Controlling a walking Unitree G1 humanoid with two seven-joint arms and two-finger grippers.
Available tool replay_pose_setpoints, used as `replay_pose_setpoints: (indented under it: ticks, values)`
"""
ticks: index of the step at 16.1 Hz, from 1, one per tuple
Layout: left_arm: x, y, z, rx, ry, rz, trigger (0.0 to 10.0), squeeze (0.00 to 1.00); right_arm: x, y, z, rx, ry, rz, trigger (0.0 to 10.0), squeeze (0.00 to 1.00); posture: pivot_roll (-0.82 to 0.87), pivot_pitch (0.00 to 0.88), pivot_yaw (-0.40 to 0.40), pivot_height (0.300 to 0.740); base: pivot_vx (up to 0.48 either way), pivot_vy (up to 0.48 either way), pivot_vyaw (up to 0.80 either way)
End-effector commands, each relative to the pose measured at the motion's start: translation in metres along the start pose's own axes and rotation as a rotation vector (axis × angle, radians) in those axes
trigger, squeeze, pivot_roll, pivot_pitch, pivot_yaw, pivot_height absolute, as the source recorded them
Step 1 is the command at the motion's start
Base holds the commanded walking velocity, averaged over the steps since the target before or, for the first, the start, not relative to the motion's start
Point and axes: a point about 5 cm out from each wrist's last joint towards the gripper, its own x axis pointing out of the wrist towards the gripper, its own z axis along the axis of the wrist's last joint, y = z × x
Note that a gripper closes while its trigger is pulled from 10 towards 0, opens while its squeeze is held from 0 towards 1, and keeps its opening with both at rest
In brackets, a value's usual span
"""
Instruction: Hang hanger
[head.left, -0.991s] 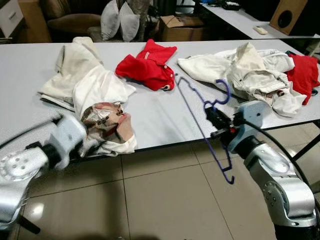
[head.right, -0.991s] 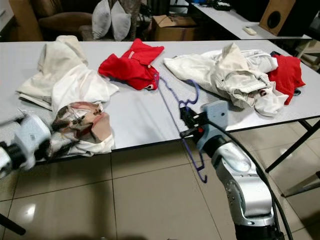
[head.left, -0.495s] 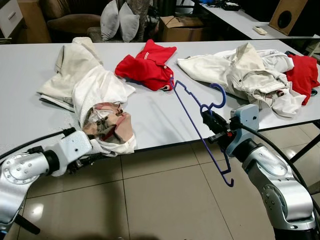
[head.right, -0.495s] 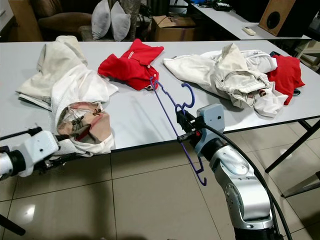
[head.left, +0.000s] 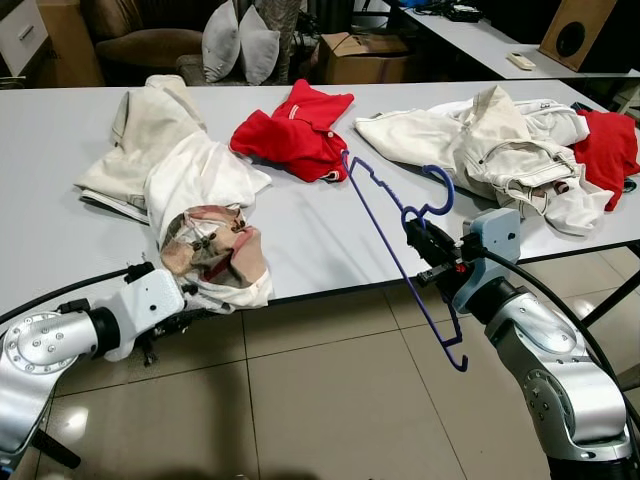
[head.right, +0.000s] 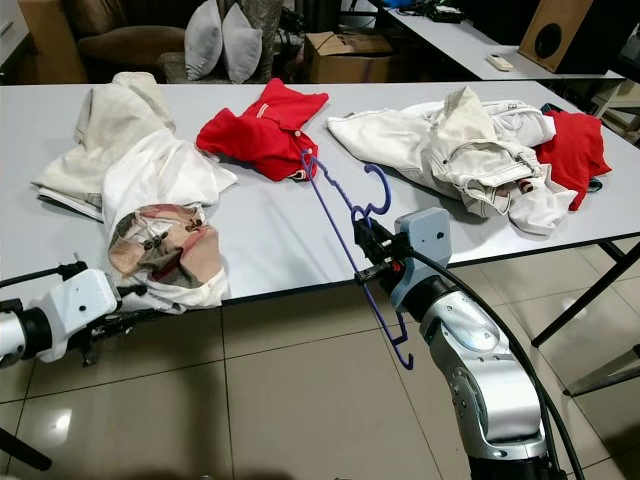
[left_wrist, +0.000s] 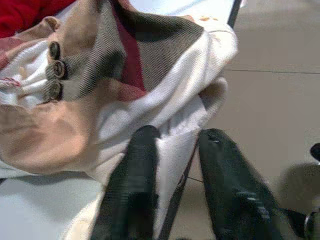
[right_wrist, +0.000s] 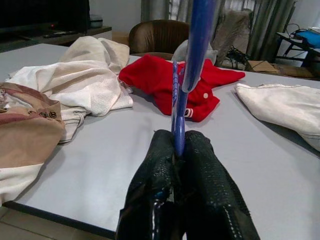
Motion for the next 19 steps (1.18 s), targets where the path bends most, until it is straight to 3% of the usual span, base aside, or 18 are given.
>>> replay_pose_setpoints:
  ticks: [1, 8, 10, 13, 16, 19]
  values:
    - [0.0, 0.001, 0.001, 0.0, -0.011, -0.002, 0.0, 0.0, 0.001, -0.002, 0.002, -0.024, -0.006, -0.005, 10.0, 0.0, -0.12, 0.0, -0.078, 0.74, 0.0, 0.0, 0.0]
    - [0.008, -0.001, 0.001, -0.059, -0.02, -0.018, 0.0, 0.0, -0.001, -0.004, 0.002, -0.027, -0.01, -0.011, 10.0, 0.0, -0.12, 0.0, -0.069, 0.74, 0.0, 0.0, 0.0]
    - [0.014, 0.003, 0.015, -0.091, -0.075, -0.021, 0.0, 0.0, -0.006, 0.0, 0.004, 0.015, -0.013, 0.071, 10.0, 0.0, -0.12, 0.0, -0.074, 0.74, 0.0, 0.0, 0.0]
    - [0.04, 0.03, 0.061, -0.197, -0.265, 0.041, 0.0, 0.0, -0.026, 0.005, 0.003, 0.03, 0.061, 0.296, 10.0, 0.0, -0.12, 0.0, -0.065, 0.74, 0.0, 0.0, 0.0]
    - [0.064, 0.077, 0.111, -0.462, -0.496, 0.181, 0.0, 0.0, -0.052, -0.005, 0.0, 0.017, 0.168, 0.38, 10.0, 0.0, -0.14, 0.0, -0.033, 0.74, 0.0, 0.0, 0.0]
    - [0.058, 0.109, 0.136, -0.574, -0.626, 0.282, 0.0, 0.0, -0.066, -0.012, 0.009, 0.028, 0.159, 0.375, 10.0, 0.0, -0.16, 0.0, -0.005, 0.74, 0.0, 0.0, 0.0]
